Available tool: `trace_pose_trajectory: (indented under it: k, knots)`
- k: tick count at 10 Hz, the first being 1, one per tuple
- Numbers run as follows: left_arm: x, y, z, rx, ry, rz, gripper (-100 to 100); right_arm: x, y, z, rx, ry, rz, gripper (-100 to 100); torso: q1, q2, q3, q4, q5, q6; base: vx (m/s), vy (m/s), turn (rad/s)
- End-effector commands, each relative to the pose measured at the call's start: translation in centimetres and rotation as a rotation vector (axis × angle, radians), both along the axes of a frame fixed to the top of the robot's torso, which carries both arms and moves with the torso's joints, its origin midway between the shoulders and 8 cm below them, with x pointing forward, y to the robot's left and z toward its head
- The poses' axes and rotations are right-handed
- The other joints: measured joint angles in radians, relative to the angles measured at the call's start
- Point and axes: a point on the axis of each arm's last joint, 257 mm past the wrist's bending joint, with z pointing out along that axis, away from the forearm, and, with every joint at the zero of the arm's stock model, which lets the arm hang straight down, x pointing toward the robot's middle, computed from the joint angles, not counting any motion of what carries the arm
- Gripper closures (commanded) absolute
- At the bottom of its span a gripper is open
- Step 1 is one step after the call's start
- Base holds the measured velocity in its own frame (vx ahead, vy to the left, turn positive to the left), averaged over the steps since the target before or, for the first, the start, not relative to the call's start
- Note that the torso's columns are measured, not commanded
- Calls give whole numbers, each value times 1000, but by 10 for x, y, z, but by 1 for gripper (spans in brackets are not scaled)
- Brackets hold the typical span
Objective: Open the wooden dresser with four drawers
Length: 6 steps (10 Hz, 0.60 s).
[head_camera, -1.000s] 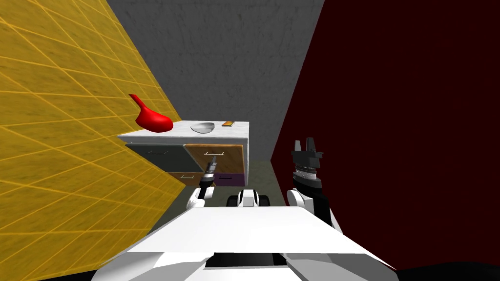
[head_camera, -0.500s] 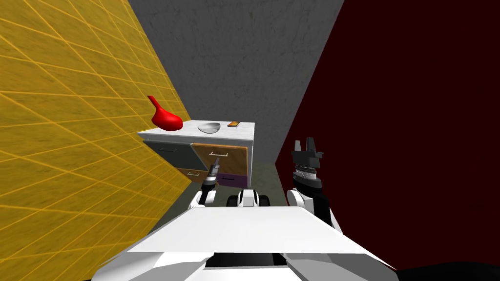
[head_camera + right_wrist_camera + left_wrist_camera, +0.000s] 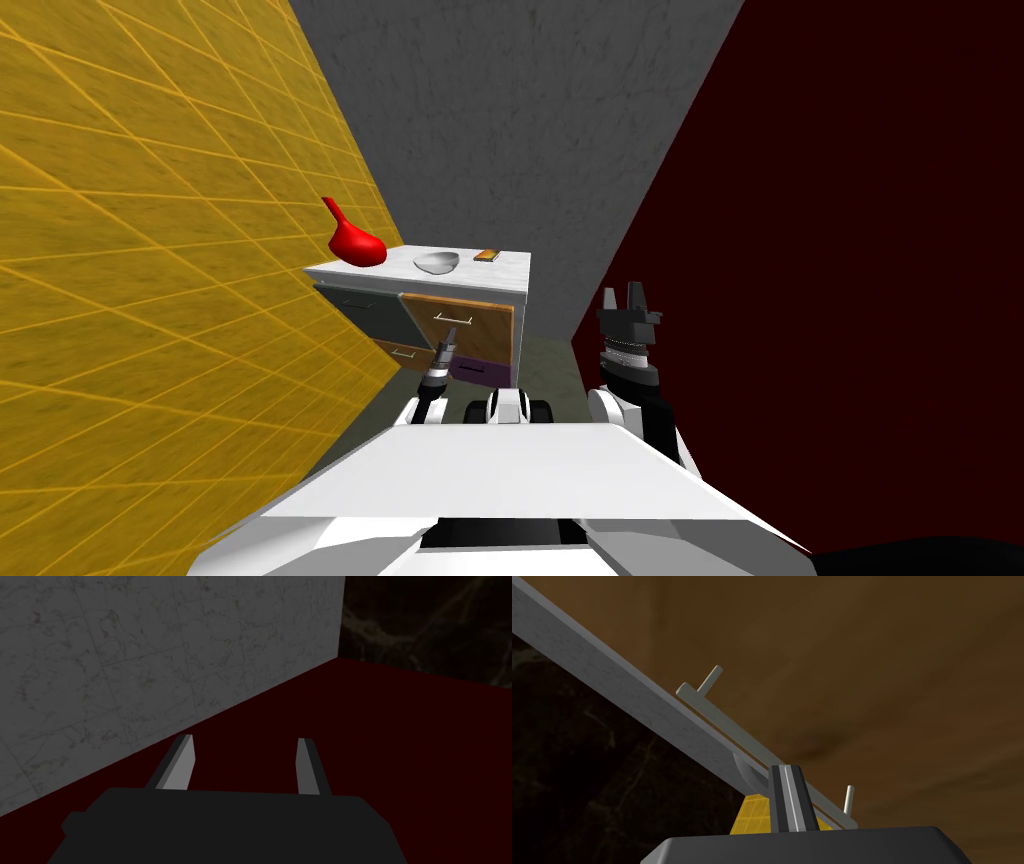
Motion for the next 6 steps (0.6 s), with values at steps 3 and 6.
trace_pose_trajectory:
  k: [3,6]
  knots:
    - [-24,-39,0,-49,7,-69,100,0,0,0,0,0,0,0,-1,-1,0,0,0,0,77,-13,142]
    - [-27,-37,1,-13,11,-94,-100,0,0,0,0,0,0,0,0,3,2,1,0,1,14,-3,-16]
